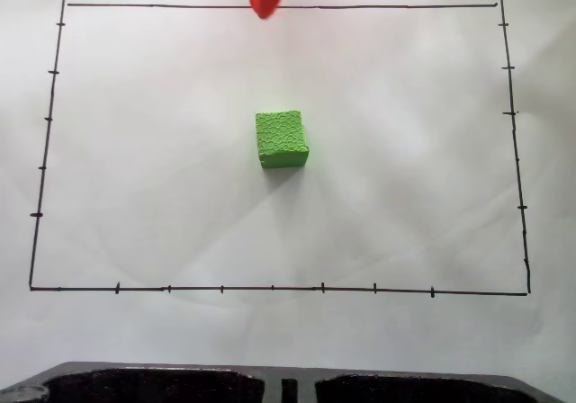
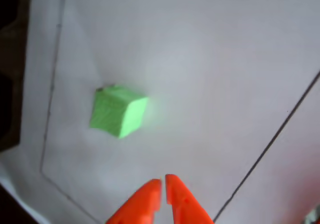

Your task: Grasp the colored block, Place it on the black dot, and then return the arm to the default position.

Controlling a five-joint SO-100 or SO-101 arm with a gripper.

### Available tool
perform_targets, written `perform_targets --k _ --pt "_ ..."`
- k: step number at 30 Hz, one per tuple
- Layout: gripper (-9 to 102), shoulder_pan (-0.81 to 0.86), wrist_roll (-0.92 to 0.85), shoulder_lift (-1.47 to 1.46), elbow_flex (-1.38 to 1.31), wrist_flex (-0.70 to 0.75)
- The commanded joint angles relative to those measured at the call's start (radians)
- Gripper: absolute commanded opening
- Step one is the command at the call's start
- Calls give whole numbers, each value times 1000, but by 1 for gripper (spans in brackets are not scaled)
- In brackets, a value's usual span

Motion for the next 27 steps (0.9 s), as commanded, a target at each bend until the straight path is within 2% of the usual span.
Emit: perform_targets --k 1,6,12,16,27 --pt "0 15 25 117 64 -31" --pt "0 34 43 183 149 -117" --pt "0 46 46 183 262 -324" --pt "0 51 31 183 331 -399" --pt "0 57 118 184 377 -428"
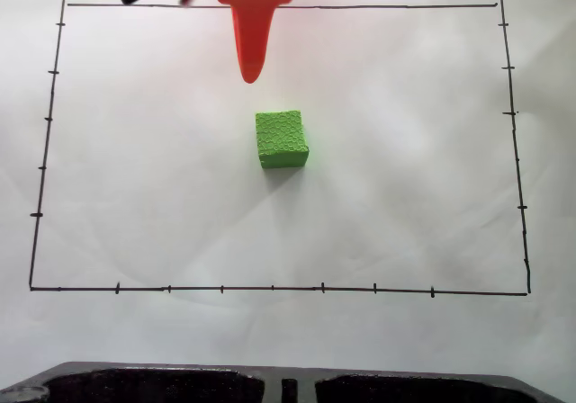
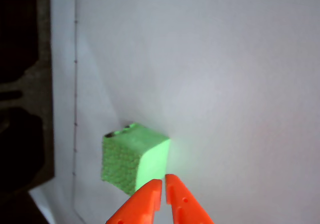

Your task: Grasp the colored block, Place it on the black dot, and then return the arm to the default position.

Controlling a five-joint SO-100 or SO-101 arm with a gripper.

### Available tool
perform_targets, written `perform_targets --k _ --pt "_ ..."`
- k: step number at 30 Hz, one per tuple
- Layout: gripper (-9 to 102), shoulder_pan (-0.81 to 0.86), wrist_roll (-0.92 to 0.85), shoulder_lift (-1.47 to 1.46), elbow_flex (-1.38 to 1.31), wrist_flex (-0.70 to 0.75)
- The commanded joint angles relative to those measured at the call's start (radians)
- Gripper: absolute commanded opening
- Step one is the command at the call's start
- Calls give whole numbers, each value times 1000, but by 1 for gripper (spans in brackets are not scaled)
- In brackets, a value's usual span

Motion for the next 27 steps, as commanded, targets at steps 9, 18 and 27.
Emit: perform_targets --k 9,18,27 --pt "0 63 69 15 -5 -6" --pt "0 54 63 15 -5 -5" --pt "0 44 52 15 -5 -5"
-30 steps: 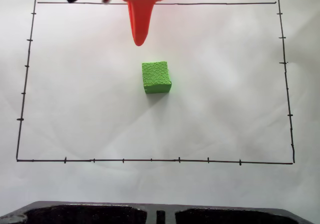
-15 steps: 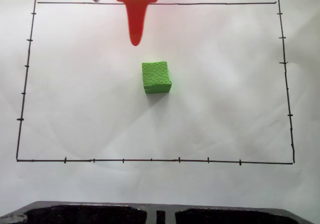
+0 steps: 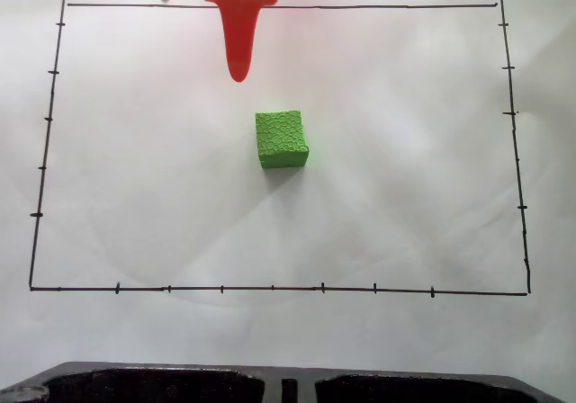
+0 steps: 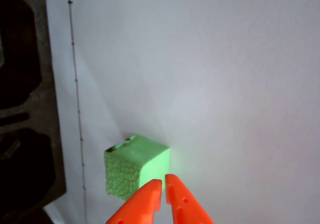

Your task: Grasp the colored block, Place it on the black dot, and then return the arm to the default position.

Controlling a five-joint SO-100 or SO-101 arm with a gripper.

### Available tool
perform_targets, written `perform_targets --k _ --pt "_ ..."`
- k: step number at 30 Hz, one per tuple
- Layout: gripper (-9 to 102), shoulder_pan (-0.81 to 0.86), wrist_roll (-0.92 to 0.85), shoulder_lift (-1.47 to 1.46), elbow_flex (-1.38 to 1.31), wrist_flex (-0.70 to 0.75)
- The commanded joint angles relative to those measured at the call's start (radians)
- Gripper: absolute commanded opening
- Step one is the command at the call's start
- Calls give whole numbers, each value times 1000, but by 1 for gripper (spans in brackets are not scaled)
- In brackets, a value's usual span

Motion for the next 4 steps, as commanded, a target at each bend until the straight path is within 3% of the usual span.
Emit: perform_targets --k 1,4 --pt "0 -3 -5 15 -5 -5" --pt "0 -5 -6 15 -5 -5"
